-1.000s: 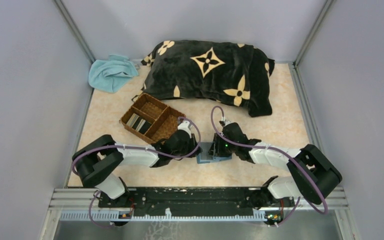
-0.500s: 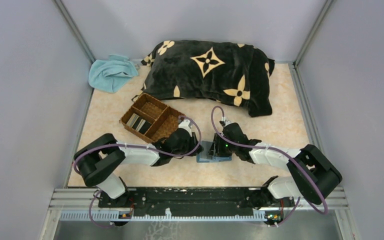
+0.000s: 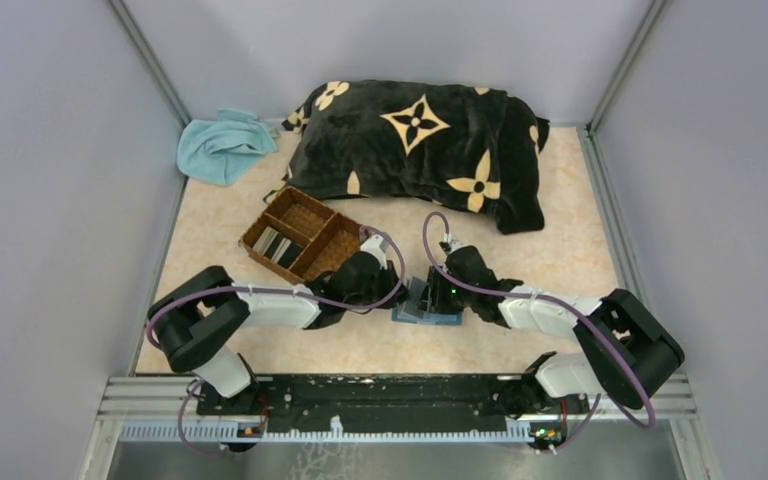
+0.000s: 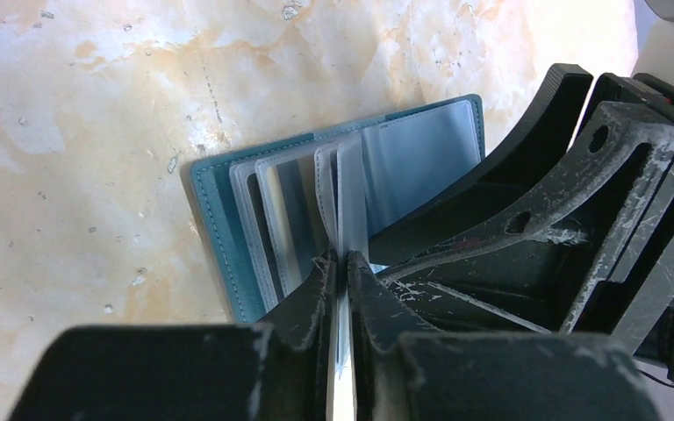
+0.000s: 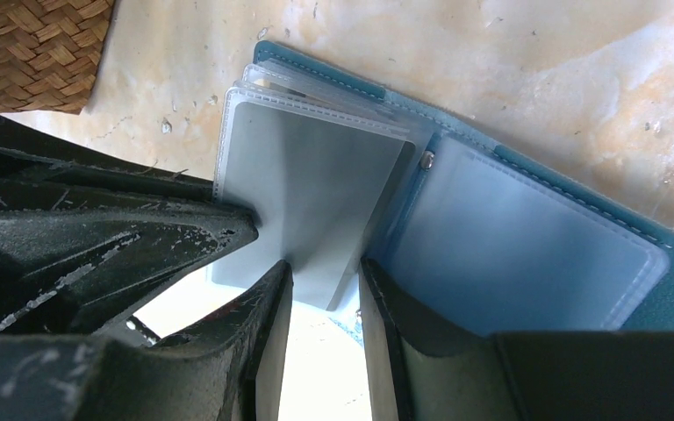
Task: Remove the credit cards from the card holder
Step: Remove the credit card from the card holder.
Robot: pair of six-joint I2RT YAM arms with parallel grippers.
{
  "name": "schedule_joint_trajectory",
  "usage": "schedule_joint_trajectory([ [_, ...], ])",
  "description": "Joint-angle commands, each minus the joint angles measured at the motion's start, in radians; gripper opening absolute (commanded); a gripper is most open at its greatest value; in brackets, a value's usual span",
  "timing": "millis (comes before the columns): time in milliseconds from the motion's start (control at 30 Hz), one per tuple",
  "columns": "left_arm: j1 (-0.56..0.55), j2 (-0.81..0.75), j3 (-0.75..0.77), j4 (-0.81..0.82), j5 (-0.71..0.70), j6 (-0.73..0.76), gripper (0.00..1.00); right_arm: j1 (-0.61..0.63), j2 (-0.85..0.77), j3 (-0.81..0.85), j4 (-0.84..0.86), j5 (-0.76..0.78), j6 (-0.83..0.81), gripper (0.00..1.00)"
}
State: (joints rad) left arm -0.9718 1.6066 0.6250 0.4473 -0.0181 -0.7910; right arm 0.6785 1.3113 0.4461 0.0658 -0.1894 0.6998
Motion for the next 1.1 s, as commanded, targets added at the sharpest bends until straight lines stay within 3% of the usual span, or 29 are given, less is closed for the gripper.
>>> schedule_joint_trajectory([
  [0,-0.024,0.008,0.031,0.080,0.122,-0.030,0.06,0.006,0.018,-0.020,-0.020,0.023,-0.013,0.35],
  [67,-0.024,0.021,0.034,0.082,0.129,-0.029,0.00,0.006,-0.004,-0.018,-0.035,0.024,-0.011,0.35],
  [367,-0.026,0.053,0.042,0.090,0.127,-0.024,0.00,0.006,-0.176,0.032,-0.179,0.053,-0.017,0.35],
  [633,-0.026,0.036,0.058,0.043,0.094,-0.001,0.00,0.006,-0.334,0.119,-0.369,0.164,-0.043,0.44],
  [800,-0.027,0.001,0.109,-0.099,0.027,0.042,0.00,-0.001,-0.405,0.151,-0.482,0.270,-0.054,0.44],
  [1067,-0.027,-0.095,0.195,-0.444,-0.165,0.140,0.00,-0.011,-0.428,0.138,-0.501,0.280,-0.065,0.45],
])
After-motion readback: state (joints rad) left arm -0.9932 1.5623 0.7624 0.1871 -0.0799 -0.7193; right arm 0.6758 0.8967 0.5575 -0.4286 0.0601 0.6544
